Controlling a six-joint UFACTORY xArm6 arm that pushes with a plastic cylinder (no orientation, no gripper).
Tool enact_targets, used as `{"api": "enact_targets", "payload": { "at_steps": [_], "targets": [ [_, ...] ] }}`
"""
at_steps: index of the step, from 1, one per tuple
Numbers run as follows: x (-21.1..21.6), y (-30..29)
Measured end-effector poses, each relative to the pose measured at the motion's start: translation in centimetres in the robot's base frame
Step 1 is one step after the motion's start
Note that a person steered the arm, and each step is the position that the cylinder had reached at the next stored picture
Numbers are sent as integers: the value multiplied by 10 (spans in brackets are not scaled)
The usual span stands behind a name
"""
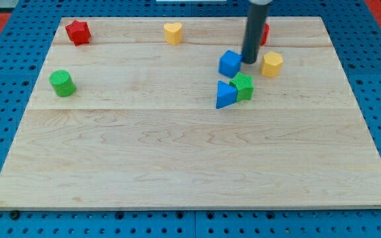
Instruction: Place the green star between blue cube and blue triangle
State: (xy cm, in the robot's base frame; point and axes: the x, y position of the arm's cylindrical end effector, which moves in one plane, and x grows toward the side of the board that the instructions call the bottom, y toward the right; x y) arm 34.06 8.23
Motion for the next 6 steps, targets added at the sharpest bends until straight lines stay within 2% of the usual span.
{"api": "enact_targets", "payload": {
  "at_steps": [1, 2, 3, 4, 5, 6],
  "targets": [
    [9, -20],
    [30, 43],
    [67, 47],
    [67, -40],
    [60, -81],
    [57, -72]
  ]
}}
